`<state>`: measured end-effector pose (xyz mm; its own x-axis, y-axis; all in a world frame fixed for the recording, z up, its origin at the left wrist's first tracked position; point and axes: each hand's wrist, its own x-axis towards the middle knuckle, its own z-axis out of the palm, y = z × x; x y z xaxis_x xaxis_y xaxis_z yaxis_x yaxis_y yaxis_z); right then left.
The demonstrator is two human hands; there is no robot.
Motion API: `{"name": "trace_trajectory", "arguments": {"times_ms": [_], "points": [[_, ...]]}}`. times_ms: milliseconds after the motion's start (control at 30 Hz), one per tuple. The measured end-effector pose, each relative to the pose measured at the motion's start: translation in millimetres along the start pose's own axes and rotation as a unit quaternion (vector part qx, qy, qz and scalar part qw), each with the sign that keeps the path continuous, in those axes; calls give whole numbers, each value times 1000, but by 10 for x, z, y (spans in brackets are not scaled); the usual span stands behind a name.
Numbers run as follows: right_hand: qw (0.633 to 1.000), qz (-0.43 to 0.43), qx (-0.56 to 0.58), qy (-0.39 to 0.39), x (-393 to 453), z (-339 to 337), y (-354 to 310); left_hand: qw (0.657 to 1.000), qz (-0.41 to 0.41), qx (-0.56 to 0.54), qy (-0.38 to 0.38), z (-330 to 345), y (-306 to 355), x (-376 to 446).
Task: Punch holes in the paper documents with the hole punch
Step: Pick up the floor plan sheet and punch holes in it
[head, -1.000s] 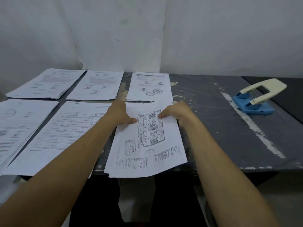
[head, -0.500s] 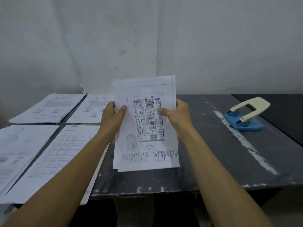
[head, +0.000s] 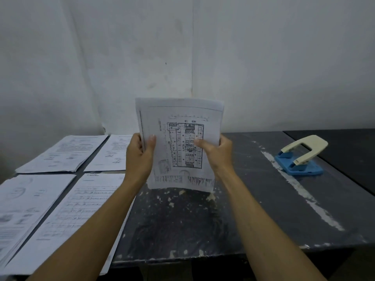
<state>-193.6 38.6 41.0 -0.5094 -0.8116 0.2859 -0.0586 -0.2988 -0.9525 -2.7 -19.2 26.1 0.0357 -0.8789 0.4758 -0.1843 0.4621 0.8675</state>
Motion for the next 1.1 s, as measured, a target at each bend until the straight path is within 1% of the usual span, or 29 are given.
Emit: {"name": "trace_trajectory", "arguments": {"times_ms": [67,167,300,433,500,733,867,967,1033,1100], "points": [[1000,-18,-13,10,-12,18,-3,1000,10,16,8,-14,-17,-2],[998,-61,-18,21,27,52,-175,999,48,17,20,-37,159,100],[996,-88,-3,32,89,18,-331,996,82,19,3,-69,293,194],[999,-37,-18,24,-24,-89,-22,998,53,-3,-29,-65,35,32],[999,-25,-28,22,-73,-114,106,998,45,2,-43,-47,-28,-15],[999,-24,-25,40,55,-62,28,996,78,28,-25,2,103,86],[998,28,-41,31,-71,-98,278,998,37,19,-47,14,-70,-70],[999,37,-36,9,-101,-158,293,998,28,-3,-60,-24,8,-51],[998,37,-53,-15,-65,-200,227,997,39,-31,-65,-74,154,49],[997,28,-66,-22,-20,-228,150,995,53,-40,-72,-123,302,156]]}}
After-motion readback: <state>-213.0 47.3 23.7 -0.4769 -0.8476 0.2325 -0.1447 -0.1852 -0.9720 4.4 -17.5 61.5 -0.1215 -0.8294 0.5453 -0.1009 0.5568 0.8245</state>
